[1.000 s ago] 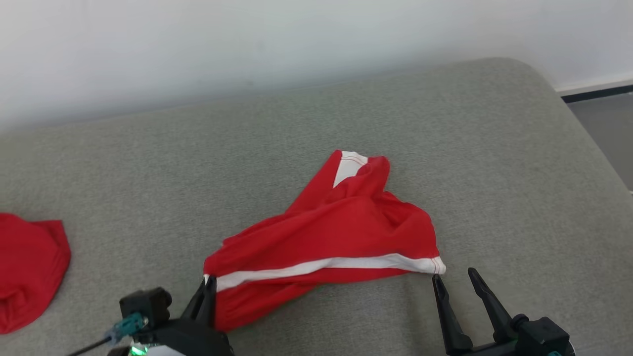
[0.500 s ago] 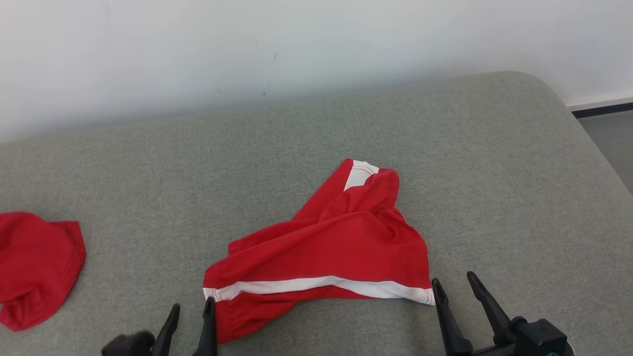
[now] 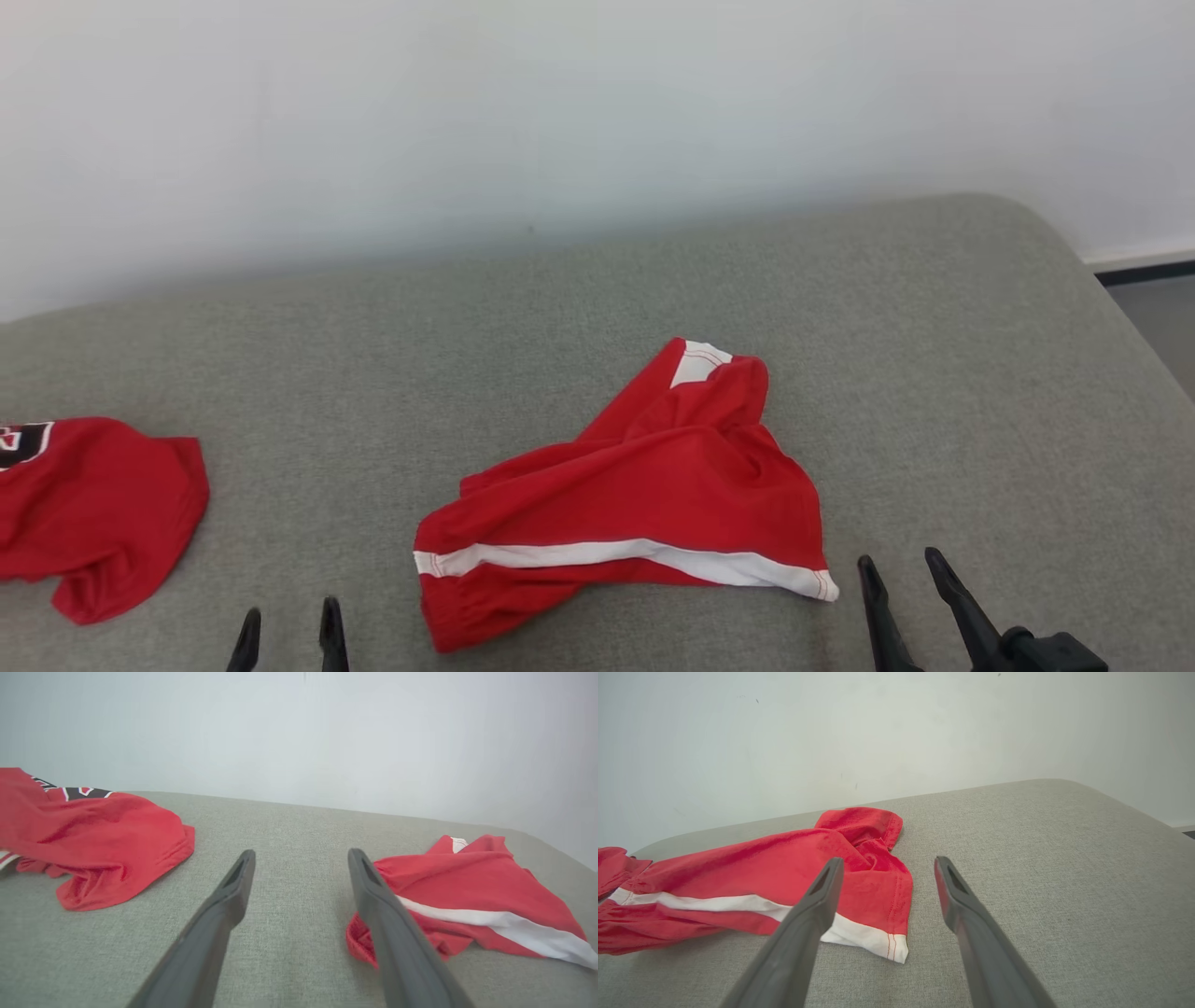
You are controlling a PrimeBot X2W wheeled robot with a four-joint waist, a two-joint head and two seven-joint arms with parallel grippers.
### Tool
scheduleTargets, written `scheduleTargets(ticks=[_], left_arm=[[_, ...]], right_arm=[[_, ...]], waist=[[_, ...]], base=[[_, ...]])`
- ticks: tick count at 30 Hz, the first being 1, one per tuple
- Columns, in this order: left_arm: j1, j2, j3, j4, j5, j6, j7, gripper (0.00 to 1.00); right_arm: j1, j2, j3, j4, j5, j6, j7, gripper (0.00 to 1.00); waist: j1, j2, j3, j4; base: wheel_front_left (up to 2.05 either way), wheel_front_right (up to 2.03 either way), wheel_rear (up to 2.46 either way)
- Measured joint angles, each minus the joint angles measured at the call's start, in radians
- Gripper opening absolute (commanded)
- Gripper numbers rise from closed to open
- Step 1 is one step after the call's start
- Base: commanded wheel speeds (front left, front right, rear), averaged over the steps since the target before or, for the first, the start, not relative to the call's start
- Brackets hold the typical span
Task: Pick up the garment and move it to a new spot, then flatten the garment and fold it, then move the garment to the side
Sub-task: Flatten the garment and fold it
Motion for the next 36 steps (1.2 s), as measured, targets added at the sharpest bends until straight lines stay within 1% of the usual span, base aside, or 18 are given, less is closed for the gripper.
scheduleTargets(ticks=[4,10,12,16,19,30,36], left_arm=[[0.054,-0.030,0.049,-0.015,0.066,-0.047,0.000,1.00],[0.090,-0.048,0.104,-0.016,0.117,-0.085,0.000,1.00],[0.099,-0.051,0.113,-0.012,0.127,-0.091,0.000,1.00],[0.104,-0.053,0.133,-0.002,0.132,-0.098,0.000,1.00],[0.105,-0.053,0.146,0.018,0.130,-0.093,0.000,1.00],[0.091,-0.054,0.170,0.063,0.129,-0.092,0.000,1.00],[0.087,-0.054,0.168,0.081,0.129,-0.099,0.000,1.00]], right_arm=[[0.016,0.003,-0.027,0.008,0.001,0.000,0.000,1.00],[0.042,0.009,-0.053,0.024,0.000,0.000,0.000,1.00],[0.048,0.010,-0.060,0.031,0.000,0.000,0.000,1.00],[0.067,0.013,-0.067,0.043,-0.002,0.000,0.000,1.00],[0.074,0.016,-0.072,0.052,-0.014,0.000,0.000,1.00],[0.073,0.020,-0.084,0.074,-0.027,0.000,0.000,1.00],[0.067,0.021,-0.083,0.078,-0.027,0.000,0.000,1.00]], waist=[[0.0000,0.0000,-0.026,0.016],[0.0000,0.0000,-0.064,0.035],[-0.0001,0.0000,-0.076,0.039],[-0.0001,0.0000,-0.094,0.048],[0.0000,0.0000,-0.104,0.055],[0.0000,-0.0001,-0.101,0.058],[0.0001,0.0000,-0.094,0.055]], base=[[0.00,0.00,0.00],[0.00,0.00,0.00],[0.00,0.00,0.00],[0.00,0.00,0.00],[0.00,0.00,0.00],[0.00,0.00,0.00],[0.00,0.00,0.00]])
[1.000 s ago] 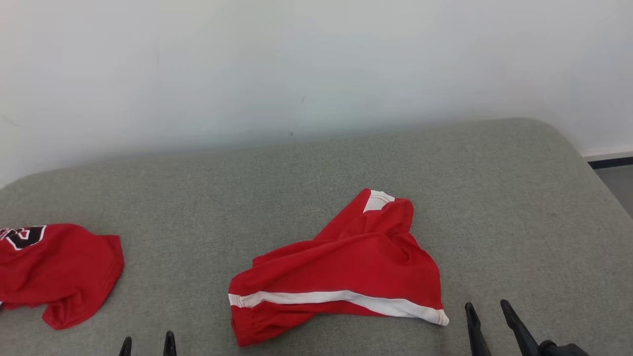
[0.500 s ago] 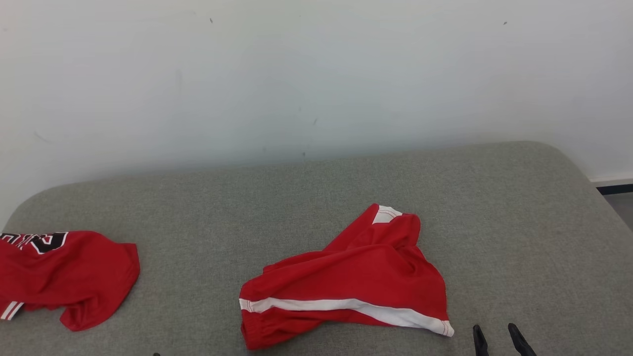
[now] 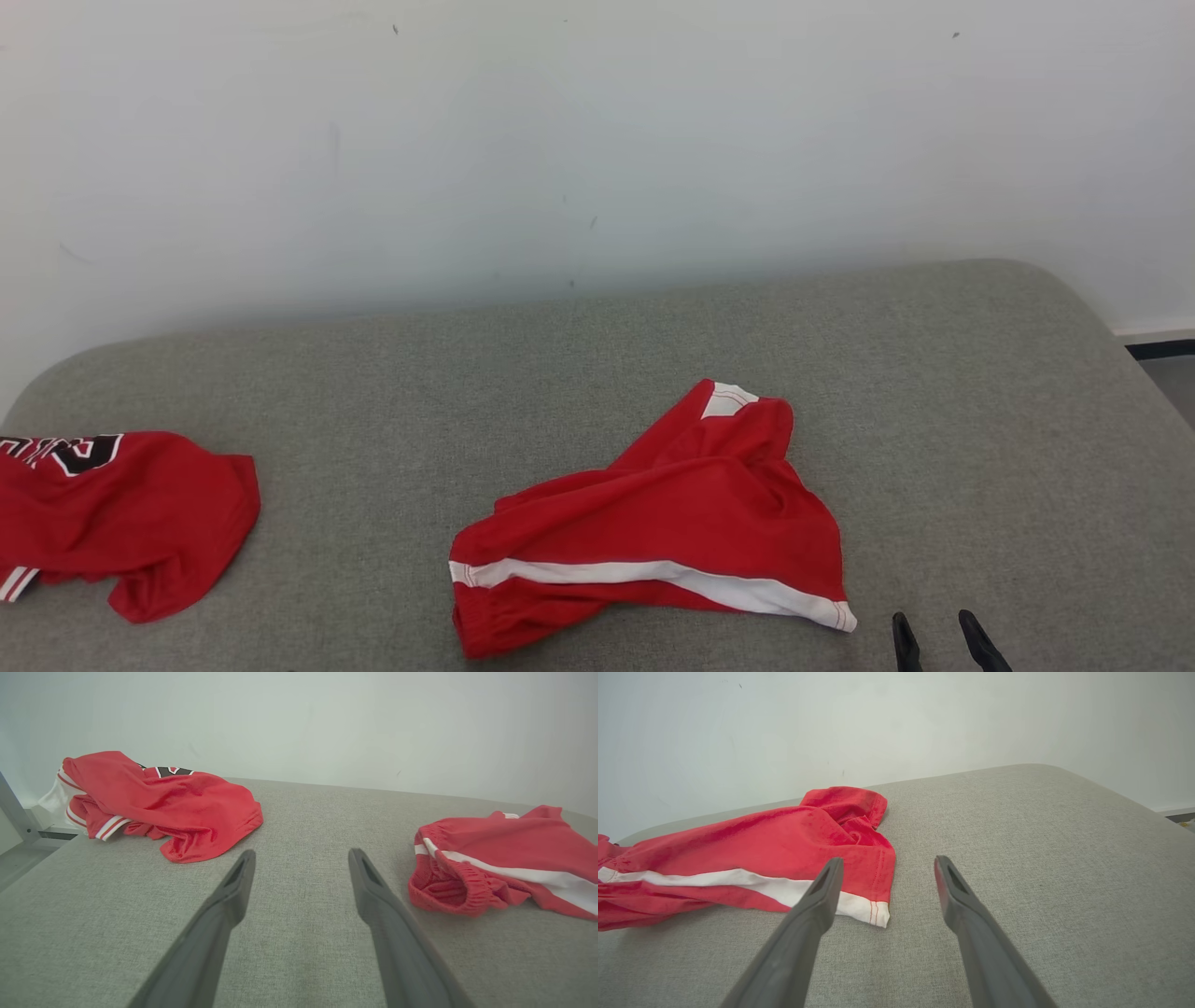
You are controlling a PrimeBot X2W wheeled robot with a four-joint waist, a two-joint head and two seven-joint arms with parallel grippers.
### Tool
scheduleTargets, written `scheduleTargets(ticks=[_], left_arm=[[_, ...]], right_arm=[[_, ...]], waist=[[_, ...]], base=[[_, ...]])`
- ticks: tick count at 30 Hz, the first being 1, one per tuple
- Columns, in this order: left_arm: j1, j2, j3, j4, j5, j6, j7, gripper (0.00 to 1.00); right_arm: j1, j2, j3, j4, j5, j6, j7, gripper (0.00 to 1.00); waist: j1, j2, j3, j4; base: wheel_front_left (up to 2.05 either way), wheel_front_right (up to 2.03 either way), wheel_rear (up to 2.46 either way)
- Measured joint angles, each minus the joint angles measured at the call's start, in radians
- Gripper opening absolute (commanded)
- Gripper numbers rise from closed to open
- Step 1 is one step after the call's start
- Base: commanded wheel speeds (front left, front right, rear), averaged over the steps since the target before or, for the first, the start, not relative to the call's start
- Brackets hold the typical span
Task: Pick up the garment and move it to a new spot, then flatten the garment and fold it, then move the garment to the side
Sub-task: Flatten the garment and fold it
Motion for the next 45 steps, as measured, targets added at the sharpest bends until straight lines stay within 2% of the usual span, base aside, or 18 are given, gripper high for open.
scheduleTargets(ticks=[6,14,19,30,34,35,38,39,42,45], left_arm=[[-0.023,0.000,-0.027,0.034,-0.013,-0.012,0.000,1.00],[-0.154,0.005,-0.139,0.197,-0.022,-0.031,0.002,1.00],[-0.264,0.005,-0.210,0.261,-0.055,-0.035,0.064,1.00],[-0.413,0.004,-0.251,0.294,-0.147,-0.035,0.220,1.00],[-0.426,0.004,-0.252,0.286,-0.180,-0.018,0.306,1.00],[-0.427,0.004,-0.254,0.283,-0.180,-0.011,0.328,0.98],[-0.431,0.004,-0.254,0.262,-0.187,0.005,0.362,0.72],[-0.431,0.004,-0.256,0.253,-0.187,0.013,0.372,0.70],[-0.425,0.004,-0.263,0.202,-0.188,0.032,0.398,0.69],[-0.394,0.004,-0.272,0.137,-0.188,0.043,0.425,0.79]], right_arm=[[-0.009,0.000,0.000,0.015,0.010,0.000,0.025,1.00],[-0.104,-0.004,0.016,0.077,0.036,0.000,0.218,1.00],[-0.156,-0.001,0.030,0.135,0.047,0.000,0.309,1.00],[-0.250,0.018,0.082,0.211,0.067,0.000,0.306,1.00],[-0.269,0.019,0.094,0.227,0.074,0.000,0.290,1.00],[-0.274,0.019,0.096,0.232,0.079,0.000,0.287,1.00],[-0.294,0.018,0.105,0.246,0.080,0.000,0.277,1.00],[-0.300,0.017,0.109,0.250,0.080,0.000,0.272,1.00],[-0.312,0.017,0.115,0.259,0.080,0.000,0.263,1.00],[-0.314,0.017,0.114,0.268,0.078,0.000,0.255,1.00]], waist=[[0.0000,0.0000,0.008,0.000],[0.0001,0.0001,0.035,-0.007],[0.0001,0.0002,0.064,-0.012],[0.0002,0.0002,0.141,-0.022],[0.0002,0.0003,0.170,-0.027],[0.0002,0.0002,0.177,-0.028],[0.0003,0.0002,0.194,-0.033],[0.0002,0.0002,0.199,-0.035],[0.0001,0.0002,0.211,-0.040],[0.0001,0.0002,0.218,-0.042]], base=[[0.00,0.00,0.00],[0.00,0.00,0.00],[0.00,0.00,0.00],[0.00,0.00,0.00],[0.00,0.00,0.00],[0.00,0.00,0.00],[0.00,0.00,0.00],[0.00,0.00,0.00],[0.00,0.00,0.00],[0.00,0.00,0.00]])
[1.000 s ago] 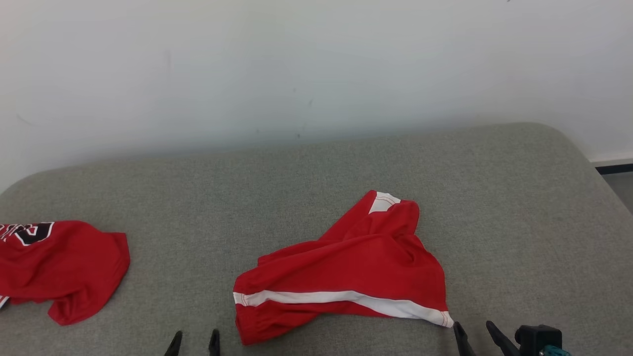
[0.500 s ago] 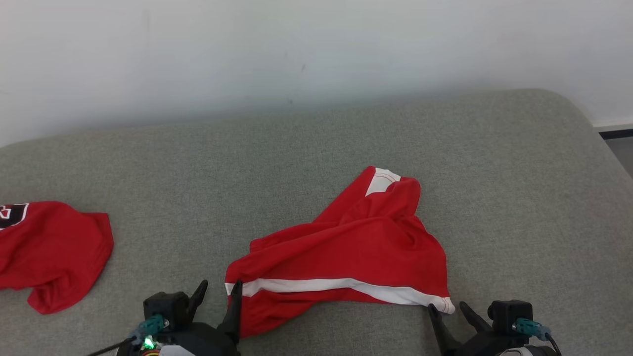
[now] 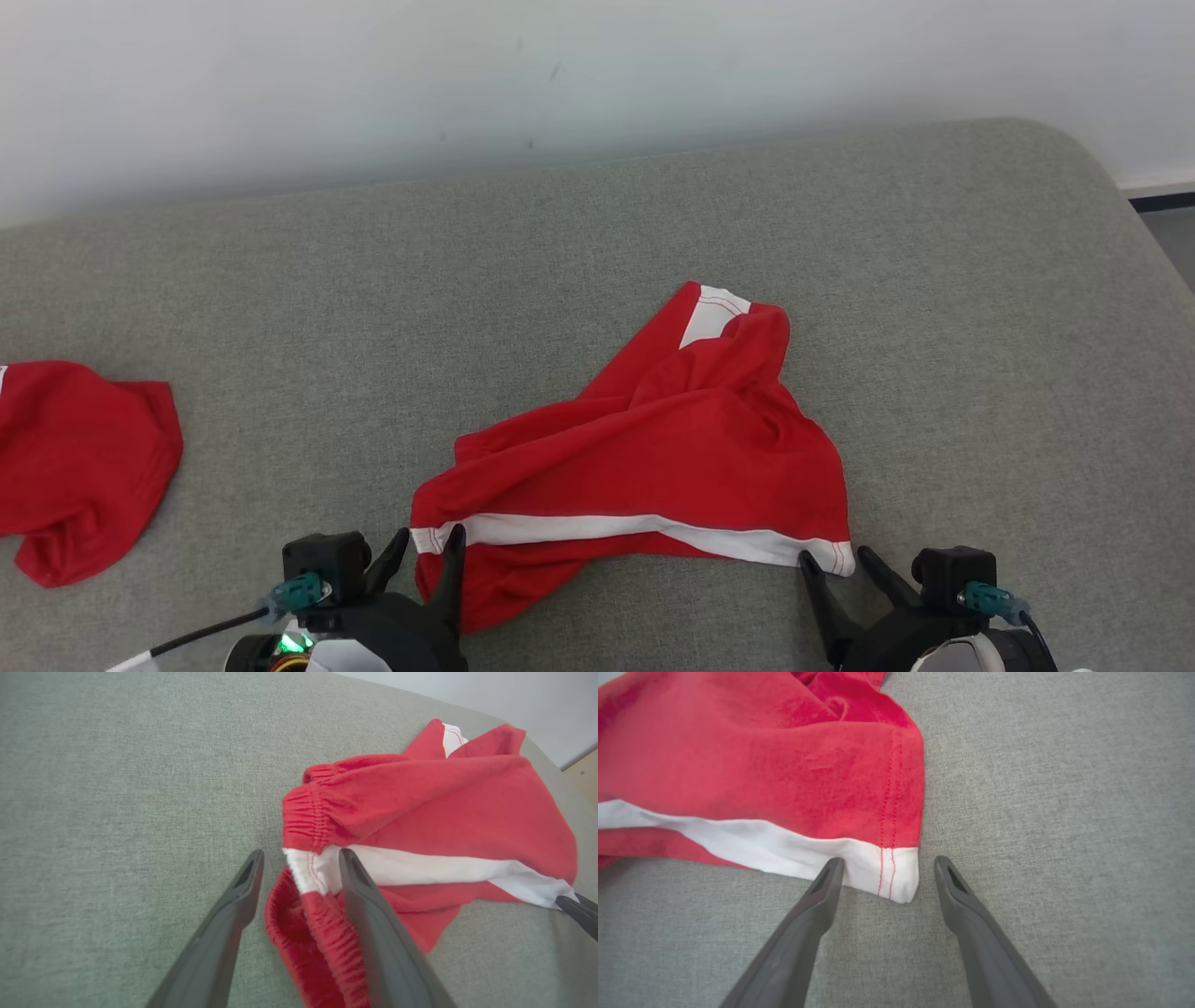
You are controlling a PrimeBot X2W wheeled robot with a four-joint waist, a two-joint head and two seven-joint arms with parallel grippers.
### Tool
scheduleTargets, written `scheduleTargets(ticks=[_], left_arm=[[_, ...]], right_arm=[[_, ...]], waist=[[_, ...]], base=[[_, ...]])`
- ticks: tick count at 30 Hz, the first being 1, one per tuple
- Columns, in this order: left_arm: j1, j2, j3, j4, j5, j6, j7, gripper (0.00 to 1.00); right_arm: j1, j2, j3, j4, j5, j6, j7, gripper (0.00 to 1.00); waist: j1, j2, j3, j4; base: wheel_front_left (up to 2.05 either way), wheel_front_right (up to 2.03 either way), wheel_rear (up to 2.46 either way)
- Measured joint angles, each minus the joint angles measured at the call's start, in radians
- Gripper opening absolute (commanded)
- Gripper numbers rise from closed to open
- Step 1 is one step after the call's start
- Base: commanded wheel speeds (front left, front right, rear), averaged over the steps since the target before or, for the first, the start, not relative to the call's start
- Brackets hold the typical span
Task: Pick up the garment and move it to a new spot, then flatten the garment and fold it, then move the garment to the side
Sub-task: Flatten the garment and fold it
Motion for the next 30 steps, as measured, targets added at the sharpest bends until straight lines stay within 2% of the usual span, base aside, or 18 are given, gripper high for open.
scheduleTargets(ticks=[1,3,7,10,12,14,16,17,18,19,26,29,30], left_arm=[[0.013,0.001,-0.003,-0.020,0.000,0.006,0.009,0.84],[0.037,0.008,-0.006,-0.066,0.000,0.010,0.025,0.85],[0.075,0.018,-0.007,-0.141,-0.001,0.020,0.045,0.83],[0.079,0.024,-0.006,-0.167,-0.005,0.021,0.050,0.66],[0.079,0.024,-0.011,-0.168,-0.008,0.020,0.055,0.62],[0.078,0.023,-0.022,-0.166,-0.009,0.019,0.059,0.49],[0.074,0.021,-0.029,-0.160,-0.010,0.020,0.060,0.43],[0.071,0.021,-0.032,-0.156,-0.010,0.020,0.060,0.28],[0.068,0.020,-0.035,-0.154,-0.010,0.022,0.060,0.18],[0.064,0.021,-0.038,-0.153,-0.009,0.022,0.059,0.00],[0.056,0.024,-0.040,-0.152,-0.007,0.025,0.049,0.00],[0.056,0.025,-0.041,-0.152,-0.007,0.025,0.040,0.00],[0.056,0.025,-0.042,-0.152,-0.007,0.025,0.039,0.00]], right_arm=[[0.000,0.001,-0.001,0.002,-0.002,0.000,-0.001,1.00],[-0.001,0.002,-0.002,0.006,-0.007,0.000,-0.005,1.00],[-0.006,0.006,-0.006,0.012,-0.008,0.000,-0.010,1.00],[-0.011,0.007,-0.007,0.020,-0.008,0.000,-0.015,1.00],[-0.017,0.008,-0.007,0.026,-0.008,0.000,-0.016,1.00],[-0.023,0.009,-0.008,0.036,-0.008,0.000,-0.016,1.00],[-0.027,0.010,-0.010,0.044,-0.008,0.000,-0.017,1.00],[-0.030,0.010,-0.010,0.048,-0.008,0.000,-0.017,1.00],[-0.034,0.011,-0.009,0.050,-0.008,0.000,-0.018,1.00],[-0.038,0.011,-0.007,0.053,-0.008,0.000,-0.019,1.00],[-0.039,0.018,-0.017,0.056,-0.015,0.000,-0.023,1.00],[-0.037,0.019,-0.022,0.056,-0.015,0.002,-0.026,0.22],[-0.035,0.020,-0.026,0.055,-0.015,0.002,-0.026,0.07]], waist=[[0.0000,0.0000,0.001,0.001],[-0.0001,-0.0001,0.003,0.002],[-0.0001,-0.0001,0.006,0.008],[0.0000,-0.0002,0.010,0.012],[-0.0001,-0.0001,0.012,0.013],[-0.0001,-0.0002,0.015,0.014],[-0.0002,-0.0002,0.018,0.014],[-0.0001,-0.0002,0.020,0.013],[-0.0002,-0.0002,0.023,0.012],[-0.0002,-0.0002,0.026,0.011],[-0.0002,-0.0002,0.039,0.007],[-0.0002,-0.0002,0.041,0.008],[-0.0002,-0.0002,0.040,0.009]], base=[[0.00,0.00,0.00],[0.00,0.00,0.00],[0.00,0.00,0.00],[0.00,0.00,0.00],[0.00,0.00,0.00],[0.00,0.00,0.00],[0.00,0.00,0.00],[0.00,0.00,0.00],[0.00,0.00,0.00],[0.00,0.00,0.00],[0.00,0.00,0.00],[0.00,0.00,0.00],[0.00,0.00,0.00]])
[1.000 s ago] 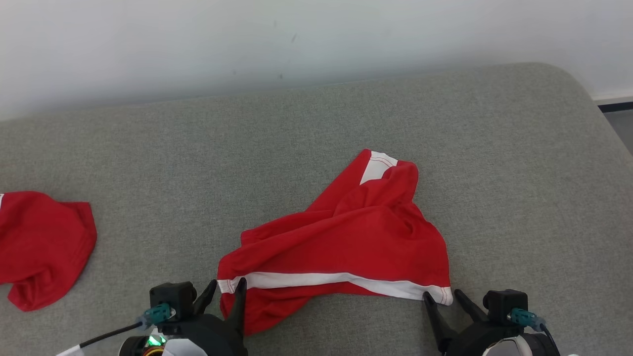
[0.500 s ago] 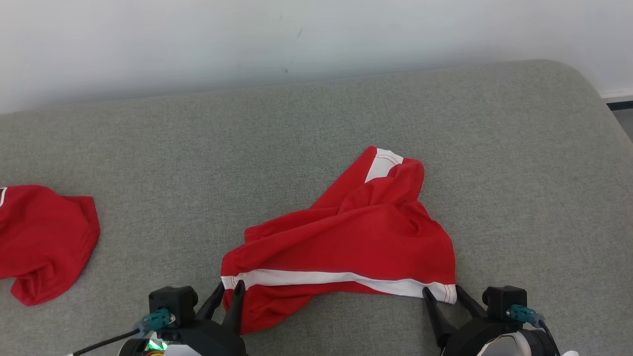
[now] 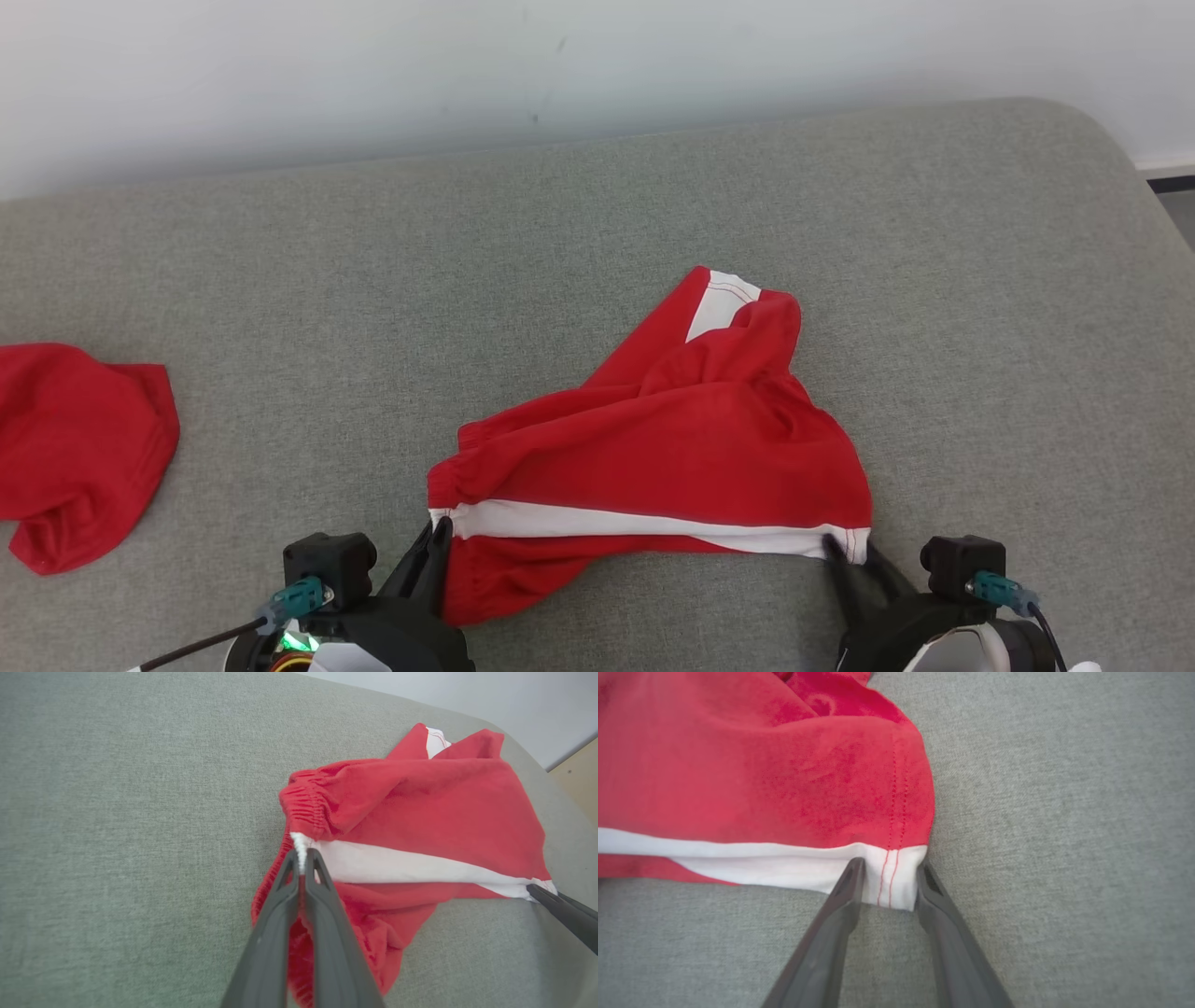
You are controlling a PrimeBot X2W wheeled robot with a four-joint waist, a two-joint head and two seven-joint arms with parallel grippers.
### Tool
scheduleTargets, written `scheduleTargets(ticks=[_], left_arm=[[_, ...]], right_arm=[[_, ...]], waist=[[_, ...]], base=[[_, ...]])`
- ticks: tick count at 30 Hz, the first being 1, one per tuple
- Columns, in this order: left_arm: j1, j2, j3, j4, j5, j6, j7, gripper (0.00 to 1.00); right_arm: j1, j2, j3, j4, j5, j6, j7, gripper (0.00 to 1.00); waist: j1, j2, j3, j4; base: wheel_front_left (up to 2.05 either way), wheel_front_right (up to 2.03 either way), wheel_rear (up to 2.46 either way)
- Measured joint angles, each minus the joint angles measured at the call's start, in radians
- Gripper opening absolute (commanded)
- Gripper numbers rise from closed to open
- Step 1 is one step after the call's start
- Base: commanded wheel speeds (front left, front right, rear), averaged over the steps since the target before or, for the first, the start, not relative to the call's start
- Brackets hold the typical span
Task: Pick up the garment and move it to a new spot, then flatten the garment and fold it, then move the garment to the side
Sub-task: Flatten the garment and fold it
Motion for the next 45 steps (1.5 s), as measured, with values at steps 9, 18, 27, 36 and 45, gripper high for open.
scheduleTargets(ticks=[9,18,27,36,45], left_arm=[[0.003,0.000,0.003,-0.002,-0.005,0.008,-0.042,0.00],[-0.043,-0.014,0.014,-0.085,-0.146,-0.050,-0.079,0.00],[-0.247,0.015,0.051,-0.187,-0.321,-0.089,-0.004,0.00],[-0.426,0.042,0.073,-0.189,-0.448,-0.098,0.057,0.00],[-0.562,0.035,0.094,-0.137,-0.486,-0.092,0.054,0.00]], right_arm=[[0.061,0.008,-0.033,-0.068,-0.010,0.000,0.014,0.00],[0.062,0.011,-0.030,-0.337,0.163,0.000,0.028,0.00],[-0.076,-0.048,-0.058,-0.605,0.334,0.000,0.187,0.00],[-0.227,-0.086,-0.097,-0.675,0.372,0.000,0.334,0.00],[-0.351,-0.077,-0.174,-0.689,0.355,0.000,0.394,0.00]], waist=[[0.0000,0.0000,-0.017,0.000],[0.0000,0.0000,-0.042,-0.007],[0.0000,0.0000,-0.071,-0.024],[0.0001,0.0001,-0.088,-0.048],[0.0001,0.0001,-0.075,-0.069]], base=[[0.00,0.00,0.00],[0.00,0.00,0.00],[0.00,0.00,0.00],[0.00,0.00,0.00],[0.00,0.00,0.00]])
